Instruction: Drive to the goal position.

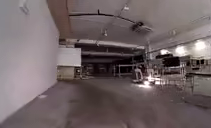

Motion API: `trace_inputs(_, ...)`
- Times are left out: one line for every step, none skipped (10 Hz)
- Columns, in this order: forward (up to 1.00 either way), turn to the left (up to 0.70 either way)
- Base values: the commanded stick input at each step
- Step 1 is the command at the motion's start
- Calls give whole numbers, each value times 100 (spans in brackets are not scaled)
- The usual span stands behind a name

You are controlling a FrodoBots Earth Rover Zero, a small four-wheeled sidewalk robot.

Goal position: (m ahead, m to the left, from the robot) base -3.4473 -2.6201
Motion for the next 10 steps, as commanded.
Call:
trace_inputs(43, -25)
trace_inputs(43, -25)
trace_inputs(43, -24)
trace_inputs(43, -12)
trace_inputs(43, -1)
trace_inputs(43, 0)
trace_inputs(43, 0)
trace_inputs(43, 0)
trace_inputs(43, 0)
trace_inputs(43, 0)
